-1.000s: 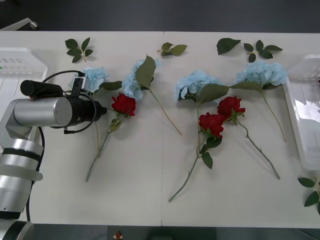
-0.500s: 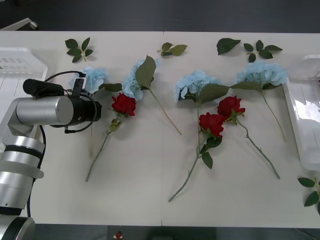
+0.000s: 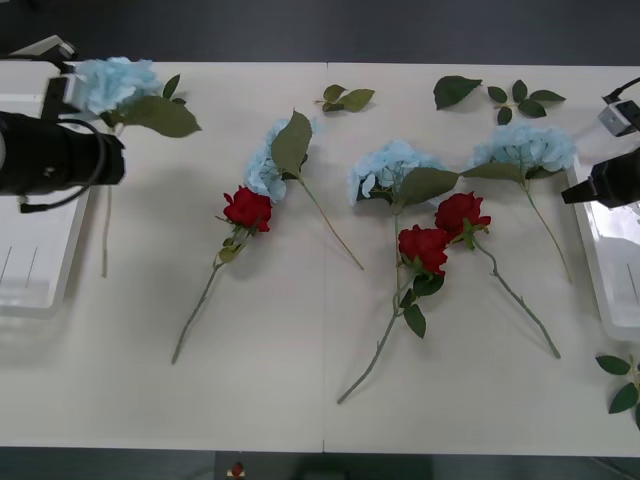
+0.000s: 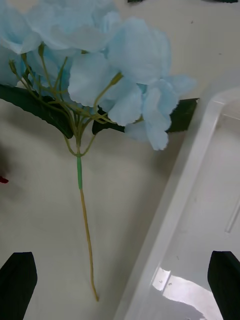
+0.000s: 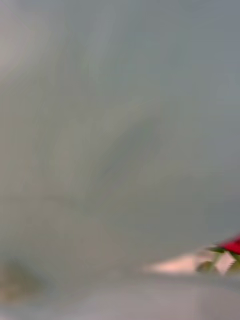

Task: Put the red flowers into the right box and the blue flowers into the left box

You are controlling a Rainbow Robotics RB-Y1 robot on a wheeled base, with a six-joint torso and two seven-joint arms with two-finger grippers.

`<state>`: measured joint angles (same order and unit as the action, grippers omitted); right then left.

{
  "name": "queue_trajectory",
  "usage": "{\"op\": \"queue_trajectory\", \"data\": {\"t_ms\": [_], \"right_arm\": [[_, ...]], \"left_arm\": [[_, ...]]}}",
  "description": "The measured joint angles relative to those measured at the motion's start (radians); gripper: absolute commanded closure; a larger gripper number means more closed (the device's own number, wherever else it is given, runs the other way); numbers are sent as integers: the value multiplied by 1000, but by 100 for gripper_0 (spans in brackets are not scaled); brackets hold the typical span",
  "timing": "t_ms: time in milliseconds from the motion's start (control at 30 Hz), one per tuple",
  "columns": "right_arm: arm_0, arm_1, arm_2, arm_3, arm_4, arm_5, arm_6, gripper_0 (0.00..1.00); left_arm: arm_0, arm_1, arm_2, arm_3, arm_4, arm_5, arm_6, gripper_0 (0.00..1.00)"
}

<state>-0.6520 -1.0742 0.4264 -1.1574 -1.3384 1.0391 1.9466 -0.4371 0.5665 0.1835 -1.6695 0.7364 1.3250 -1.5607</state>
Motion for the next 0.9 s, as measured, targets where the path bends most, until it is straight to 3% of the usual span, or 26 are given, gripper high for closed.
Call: {"op": "queue_trajectory", "data": {"t_ms": [333, 500, 667, 767, 900], "right_arm": [[0, 164, 0, 35, 174, -74, -59, 0], [-1, 209, 2, 84, 189, -88, -59, 0], [-36, 218, 86, 123, 194, -149, -59, 0], [-79, 224, 161, 167, 193, -178, -59, 0], [-133, 272, 184, 254, 193, -182, -59, 0]], "left_arm": [[-2, 269, 161, 43, -2, 14, -1, 100], [-2, 363, 155, 246, 0, -142, -16, 100], [-1, 371, 142, 469, 8, -356, -146, 100], [7, 371, 92, 537, 12, -456, -181, 100], [52, 371, 8, 543, 15, -492, -181, 100]]}}
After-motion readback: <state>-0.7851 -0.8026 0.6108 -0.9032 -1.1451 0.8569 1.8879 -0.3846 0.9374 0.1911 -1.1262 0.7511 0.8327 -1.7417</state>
